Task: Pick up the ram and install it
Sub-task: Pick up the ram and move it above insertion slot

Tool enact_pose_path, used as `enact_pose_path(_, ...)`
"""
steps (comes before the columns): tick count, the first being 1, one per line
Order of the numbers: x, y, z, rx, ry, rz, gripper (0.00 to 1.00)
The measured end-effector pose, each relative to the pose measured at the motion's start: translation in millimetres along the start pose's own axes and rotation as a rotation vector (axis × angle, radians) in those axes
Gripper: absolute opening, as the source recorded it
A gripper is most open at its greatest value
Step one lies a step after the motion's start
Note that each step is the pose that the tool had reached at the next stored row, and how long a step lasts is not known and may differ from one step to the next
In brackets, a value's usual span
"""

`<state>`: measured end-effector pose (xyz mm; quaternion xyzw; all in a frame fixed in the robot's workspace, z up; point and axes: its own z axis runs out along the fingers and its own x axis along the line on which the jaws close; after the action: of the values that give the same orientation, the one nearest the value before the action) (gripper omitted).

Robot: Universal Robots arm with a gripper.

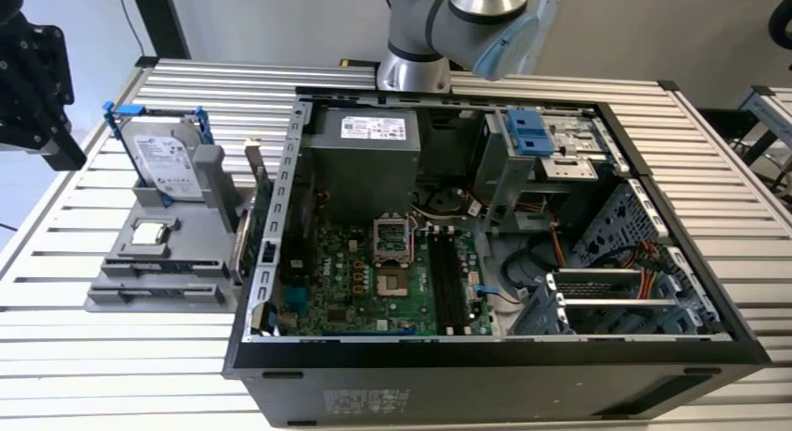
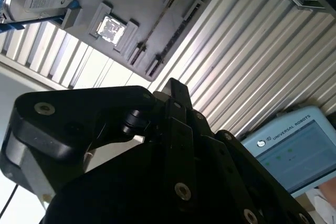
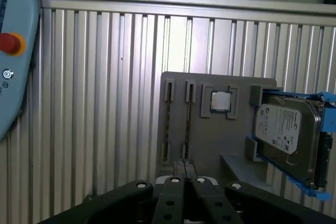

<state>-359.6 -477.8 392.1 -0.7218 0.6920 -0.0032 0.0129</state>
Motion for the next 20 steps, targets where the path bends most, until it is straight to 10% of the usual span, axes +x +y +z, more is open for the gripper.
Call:
enact_pose_path(1,0.0,0.0,0.0,0.0,0.0,0.0,1.0)
enact_pose_path(12,0.0,0.0,0.3,0.0,-0.0002,0.0,1.0)
enact_pose_path(16,0.1,0.1,0.8,-0.0006,-0.0253,0.001,1.0)
enact_pose_path(20,0.2,0.0,3.3,-0.0137,-0.028,0.002,1.0)
